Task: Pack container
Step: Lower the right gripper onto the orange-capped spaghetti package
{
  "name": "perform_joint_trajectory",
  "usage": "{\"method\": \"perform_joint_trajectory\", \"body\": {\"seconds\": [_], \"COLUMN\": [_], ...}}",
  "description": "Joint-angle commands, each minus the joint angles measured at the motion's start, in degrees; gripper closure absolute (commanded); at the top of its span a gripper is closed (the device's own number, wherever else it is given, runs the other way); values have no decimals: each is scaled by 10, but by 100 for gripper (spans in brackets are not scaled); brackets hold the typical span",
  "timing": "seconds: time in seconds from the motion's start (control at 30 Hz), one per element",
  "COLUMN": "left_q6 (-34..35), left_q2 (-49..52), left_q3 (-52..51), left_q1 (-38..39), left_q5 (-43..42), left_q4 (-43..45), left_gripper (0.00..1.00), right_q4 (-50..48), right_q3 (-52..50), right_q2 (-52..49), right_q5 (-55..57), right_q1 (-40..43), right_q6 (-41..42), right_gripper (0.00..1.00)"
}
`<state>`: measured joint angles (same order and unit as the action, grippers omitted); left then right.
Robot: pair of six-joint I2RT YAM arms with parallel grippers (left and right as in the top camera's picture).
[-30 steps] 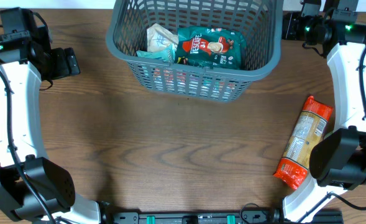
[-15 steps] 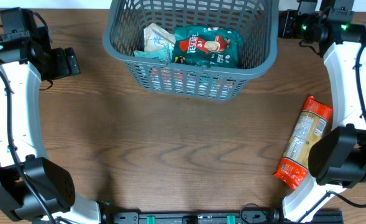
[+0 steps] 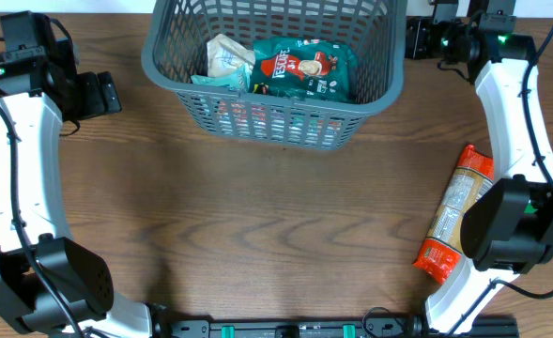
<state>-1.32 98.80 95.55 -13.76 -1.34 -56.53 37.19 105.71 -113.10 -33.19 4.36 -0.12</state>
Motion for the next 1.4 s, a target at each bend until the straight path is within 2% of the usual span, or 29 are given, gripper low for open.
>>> {"method": "perform_joint_trajectory", "body": {"seconds": [0.0, 0.03, 0.2, 0.3, 0.4, 0.47, 0.7, 0.87, 0.97, 1.07, 1.37], "left_q6": [-3, -4, -4, -4, -6, -6, -6, -16, -16, -16, -16], "left_q2": [0, 0, 0, 0, 0, 0, 0, 0, 0, 0, 0], "left_q3": [-1, -1, -1, -1, -1, -1, -1, -1, -1, -1, -1], "left_q1": [1, 1, 1, 1, 1, 1, 1, 1, 1, 1, 1], "left_q5": [-2, -2, -2, -2, -2, -2, -2, -2, -2, -2, -2], "left_q4": [0, 0, 0, 0, 0, 0, 1, 4, 5, 5, 4], "left_gripper": [1, 1, 2, 1, 2, 1, 1, 2, 1, 1, 2], "right_q4": [-6, -5, 4, 14, 29, 38, 70, 99, 154, 250, 541], "right_q3": [5, 5, 5, 5, 5, 5, 5, 11, 17, 22, 22], "right_q2": [-1, -1, -1, -1, -1, -1, 13, 65, 110, 163, 288], "right_q5": [-41, -31, 63, 106, 164, 190, 206, 293, 355, 395, 394], "right_q1": [-17, -17, -13, -6, 5, 13, 45, 58, 62, 69, 93], "right_q6": [-12, -12, 7, 20, 47, 62, 73, 74, 76, 105, 204], "right_gripper": [90, 86, 82, 65, 61, 52, 39, 30, 16, 1, 1]}}
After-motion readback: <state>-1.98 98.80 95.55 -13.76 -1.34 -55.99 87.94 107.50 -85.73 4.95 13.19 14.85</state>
